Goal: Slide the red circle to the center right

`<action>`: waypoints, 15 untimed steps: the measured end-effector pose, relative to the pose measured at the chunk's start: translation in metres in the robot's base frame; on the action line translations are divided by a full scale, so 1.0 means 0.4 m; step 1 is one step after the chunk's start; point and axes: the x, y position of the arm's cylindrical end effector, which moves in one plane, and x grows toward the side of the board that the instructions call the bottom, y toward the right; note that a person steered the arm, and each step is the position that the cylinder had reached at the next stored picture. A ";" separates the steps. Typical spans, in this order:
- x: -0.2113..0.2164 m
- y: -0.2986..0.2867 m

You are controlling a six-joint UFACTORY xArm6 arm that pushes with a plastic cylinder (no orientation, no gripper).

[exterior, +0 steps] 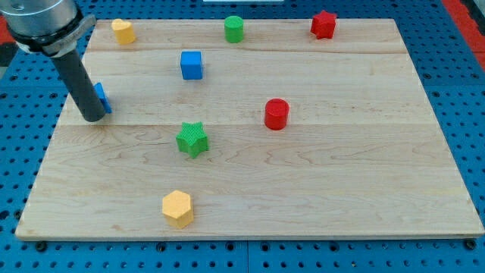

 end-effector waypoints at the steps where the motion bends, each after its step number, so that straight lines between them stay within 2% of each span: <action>1: 0.011 0.181; 2: -0.047 0.394; 3: -0.045 0.610; 4: 0.035 0.604; 5: 0.080 0.694; 6: 0.012 0.771; 8: -0.060 0.498; 9: -0.150 0.668; 10: -0.135 0.758; 11: -0.119 0.559; 12: -0.044 0.621; 14: -0.041 0.944; 15: -0.041 0.965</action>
